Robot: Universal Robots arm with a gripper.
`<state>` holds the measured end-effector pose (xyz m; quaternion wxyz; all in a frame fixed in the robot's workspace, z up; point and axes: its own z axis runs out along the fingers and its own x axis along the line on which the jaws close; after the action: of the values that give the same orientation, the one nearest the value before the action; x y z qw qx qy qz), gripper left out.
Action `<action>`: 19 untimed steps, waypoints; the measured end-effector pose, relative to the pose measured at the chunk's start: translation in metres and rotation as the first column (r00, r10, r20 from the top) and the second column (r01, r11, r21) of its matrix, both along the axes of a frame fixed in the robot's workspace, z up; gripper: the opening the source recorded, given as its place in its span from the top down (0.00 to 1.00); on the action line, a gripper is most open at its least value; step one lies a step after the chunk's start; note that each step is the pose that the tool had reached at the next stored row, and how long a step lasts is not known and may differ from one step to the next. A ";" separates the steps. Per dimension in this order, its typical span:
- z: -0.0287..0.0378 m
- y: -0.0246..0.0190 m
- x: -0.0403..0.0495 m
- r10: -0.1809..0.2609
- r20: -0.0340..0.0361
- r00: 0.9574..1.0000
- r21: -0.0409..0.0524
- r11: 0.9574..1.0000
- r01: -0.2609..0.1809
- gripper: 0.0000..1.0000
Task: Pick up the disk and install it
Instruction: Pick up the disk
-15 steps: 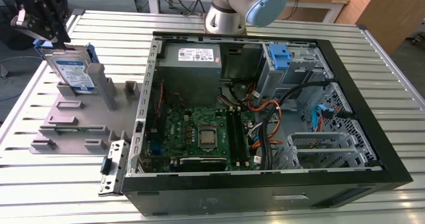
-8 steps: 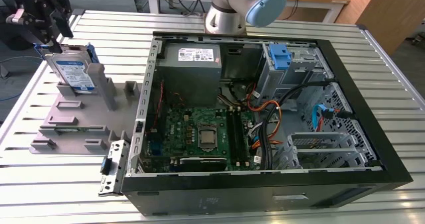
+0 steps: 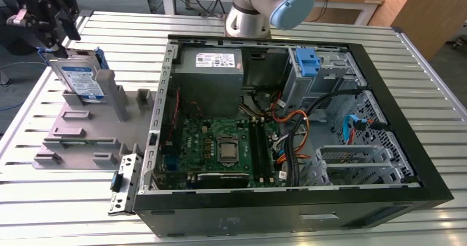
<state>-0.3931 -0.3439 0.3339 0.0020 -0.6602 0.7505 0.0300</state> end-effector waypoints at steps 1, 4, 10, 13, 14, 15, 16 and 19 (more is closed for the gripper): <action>0.0000 0.0007 0.0000 0.000 0.000 1.000 0.000 1.000 0.000 0.41; 0.0000 0.0007 0.0000 0.000 0.000 1.000 0.000 1.000 0.000 0.41; -0.0011 0.0010 0.0000 0.000 0.000 1.000 0.000 1.000 0.000 0.41; -0.0023 0.0010 0.0000 0.000 0.000 1.000 0.000 1.000 0.000 0.41; -0.0029 0.0010 0.0000 0.000 0.000 1.000 0.000 1.000 0.000 0.41; -0.0037 0.0010 0.0000 0.000 0.000 1.000 0.000 1.000 0.000 0.41; -0.0044 0.0010 0.0000 0.000 0.000 1.000 0.000 1.000 0.000 0.41; -0.0066 0.0010 0.0000 0.000 0.000 1.000 0.000 1.000 0.000 0.41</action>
<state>-0.3931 -0.3429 0.3273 0.0020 -0.6602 0.7505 0.0300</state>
